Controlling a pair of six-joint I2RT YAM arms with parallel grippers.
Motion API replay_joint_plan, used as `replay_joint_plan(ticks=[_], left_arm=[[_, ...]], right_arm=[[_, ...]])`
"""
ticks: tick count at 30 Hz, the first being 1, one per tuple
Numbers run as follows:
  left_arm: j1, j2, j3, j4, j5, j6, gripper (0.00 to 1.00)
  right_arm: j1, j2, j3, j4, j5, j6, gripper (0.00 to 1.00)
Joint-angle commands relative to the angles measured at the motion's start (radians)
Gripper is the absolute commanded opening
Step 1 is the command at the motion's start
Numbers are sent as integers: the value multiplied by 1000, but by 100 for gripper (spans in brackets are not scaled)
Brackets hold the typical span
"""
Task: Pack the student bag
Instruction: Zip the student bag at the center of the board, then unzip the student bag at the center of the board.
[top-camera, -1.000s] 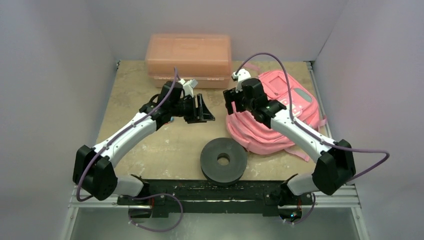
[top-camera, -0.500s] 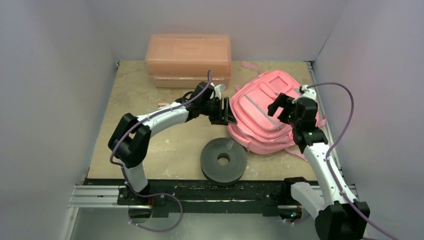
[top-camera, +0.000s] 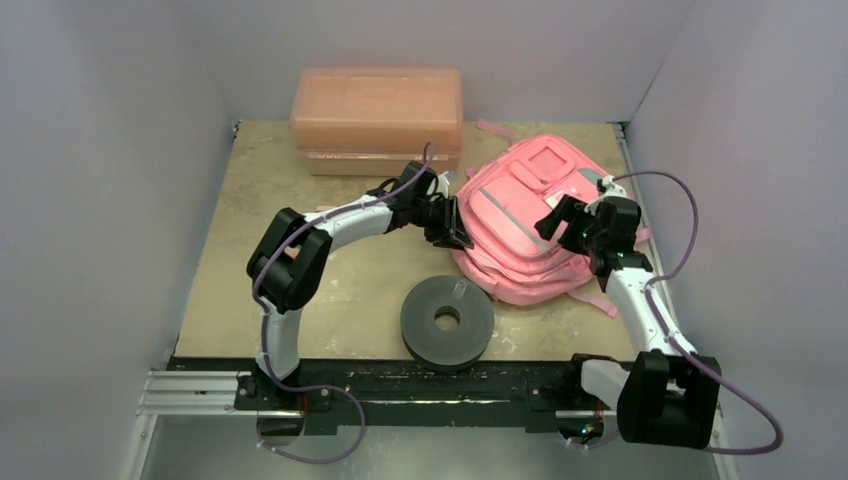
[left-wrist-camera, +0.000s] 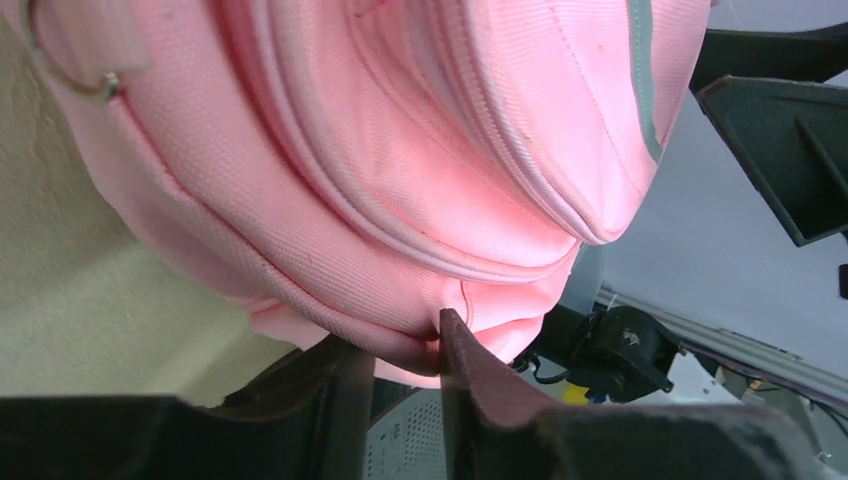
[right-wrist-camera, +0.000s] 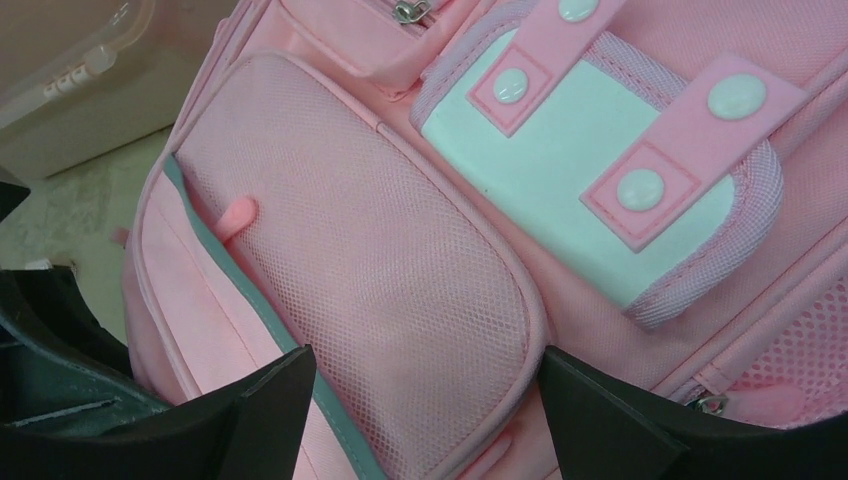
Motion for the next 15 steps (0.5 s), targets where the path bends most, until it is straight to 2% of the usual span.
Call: replay_joint_plan(ticks=[1, 5, 7, 9, 11, 15], left_arm=[[28, -17, 22, 79, 54, -8, 19], [56, -71, -31, 50, 24, 37, 6], [66, -81, -38, 35, 33, 52, 1], [76, -75, -32, 28, 57, 56, 0], [80, -66, -21, 21, 69, 59, 0], [89, -53, -2, 17, 90, 59, 0]], right_arm=[[139, 90, 84, -15, -135, -62, 81], [191, 148, 167, -16, -86, -63, 81], [191, 154, 213, -83, 5, -76, 86], [191, 135, 223, -124, 79, -80, 93], [190, 94, 185, -105, 44, -85, 96], [190, 0, 48, 16, -105, -114, 96]])
